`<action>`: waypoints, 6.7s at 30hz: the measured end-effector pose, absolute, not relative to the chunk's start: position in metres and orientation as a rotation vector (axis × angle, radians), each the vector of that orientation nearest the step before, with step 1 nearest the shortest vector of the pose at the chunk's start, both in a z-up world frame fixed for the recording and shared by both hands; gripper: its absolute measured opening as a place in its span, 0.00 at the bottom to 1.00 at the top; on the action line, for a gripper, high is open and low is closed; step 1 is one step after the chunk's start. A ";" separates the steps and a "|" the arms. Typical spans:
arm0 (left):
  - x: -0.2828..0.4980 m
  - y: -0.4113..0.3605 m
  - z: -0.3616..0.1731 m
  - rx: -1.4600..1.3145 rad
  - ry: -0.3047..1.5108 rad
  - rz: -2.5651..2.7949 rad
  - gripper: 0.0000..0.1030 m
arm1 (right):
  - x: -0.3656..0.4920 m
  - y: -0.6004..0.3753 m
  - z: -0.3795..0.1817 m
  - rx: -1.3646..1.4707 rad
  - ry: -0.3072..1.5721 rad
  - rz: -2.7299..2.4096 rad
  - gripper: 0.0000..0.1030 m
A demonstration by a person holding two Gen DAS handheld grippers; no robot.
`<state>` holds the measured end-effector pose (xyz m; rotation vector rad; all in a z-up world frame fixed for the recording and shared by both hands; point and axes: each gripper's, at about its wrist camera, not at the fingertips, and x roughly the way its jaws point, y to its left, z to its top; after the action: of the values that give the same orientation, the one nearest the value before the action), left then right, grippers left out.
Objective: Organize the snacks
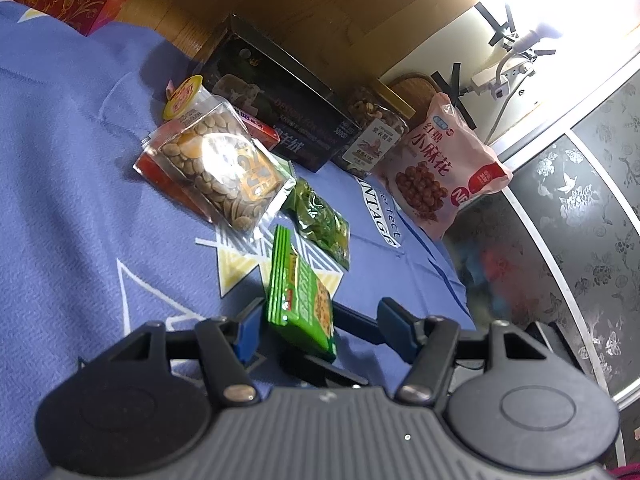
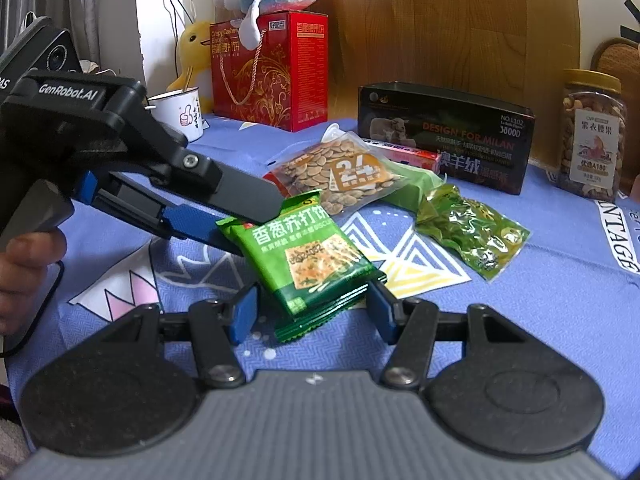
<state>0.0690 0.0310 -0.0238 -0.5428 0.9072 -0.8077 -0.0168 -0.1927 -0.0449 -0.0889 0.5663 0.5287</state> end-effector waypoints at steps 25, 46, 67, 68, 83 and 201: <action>0.082 0.022 -0.034 -0.598 0.954 -0.809 0.52 | -0.019 -0.196 -0.045 -0.057 0.556 0.511 0.46; 0.081 0.022 -0.041 -0.617 0.971 -0.810 0.46 | -0.019 -0.195 -0.045 -0.059 0.556 0.511 0.46; 0.080 0.014 -0.041 -0.609 0.983 -0.822 0.41 | -0.019 -0.194 -0.046 -0.055 0.555 0.514 0.47; 0.080 0.014 -0.041 -0.609 0.982 -0.821 0.41 | -0.019 -0.194 -0.046 -0.055 0.555 0.514 0.47; 0.080 0.011 -0.043 -0.608 0.986 -0.827 0.41 | -0.020 -0.194 -0.045 -0.053 0.555 0.515 0.48; 0.084 0.029 -0.017 -0.720 0.936 -0.799 0.38 | 0.012 -0.298 -0.064 1.180 0.775 0.766 0.12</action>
<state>0.0839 0.0292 -0.0167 -0.7199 0.9362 -0.7991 0.0118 -0.2985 -0.0644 1.1796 0.7752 0.7663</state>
